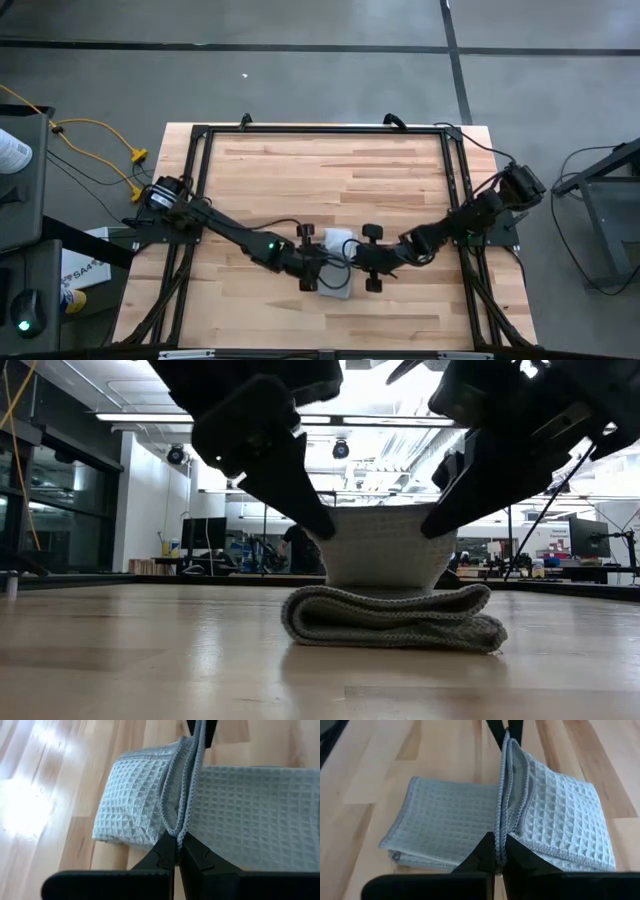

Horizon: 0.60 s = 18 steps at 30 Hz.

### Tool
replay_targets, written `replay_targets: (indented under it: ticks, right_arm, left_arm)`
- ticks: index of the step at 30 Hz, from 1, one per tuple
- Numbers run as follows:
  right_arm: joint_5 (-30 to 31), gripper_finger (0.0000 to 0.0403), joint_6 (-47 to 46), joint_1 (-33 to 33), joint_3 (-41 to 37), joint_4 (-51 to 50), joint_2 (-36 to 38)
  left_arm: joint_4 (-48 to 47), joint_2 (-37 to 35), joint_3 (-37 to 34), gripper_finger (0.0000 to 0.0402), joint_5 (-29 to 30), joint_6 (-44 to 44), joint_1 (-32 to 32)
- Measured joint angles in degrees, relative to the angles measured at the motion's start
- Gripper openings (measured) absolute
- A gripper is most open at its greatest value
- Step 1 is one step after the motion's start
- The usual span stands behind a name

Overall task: Fold microfiber towels
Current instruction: Fold the gray towel on the table

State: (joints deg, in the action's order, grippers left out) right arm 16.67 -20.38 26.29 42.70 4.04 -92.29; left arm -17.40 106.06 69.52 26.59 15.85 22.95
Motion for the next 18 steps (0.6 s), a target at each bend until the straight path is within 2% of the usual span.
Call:
replay_targets:
  ticks: [18]
  right_arm:
    - [-0.29,0.0005,-2.37,3.05,-0.02,4.21,-0.09]
  left_arm:
    - [2.07,0.02,-0.98,0.0000,1.39,2.63,4.19]
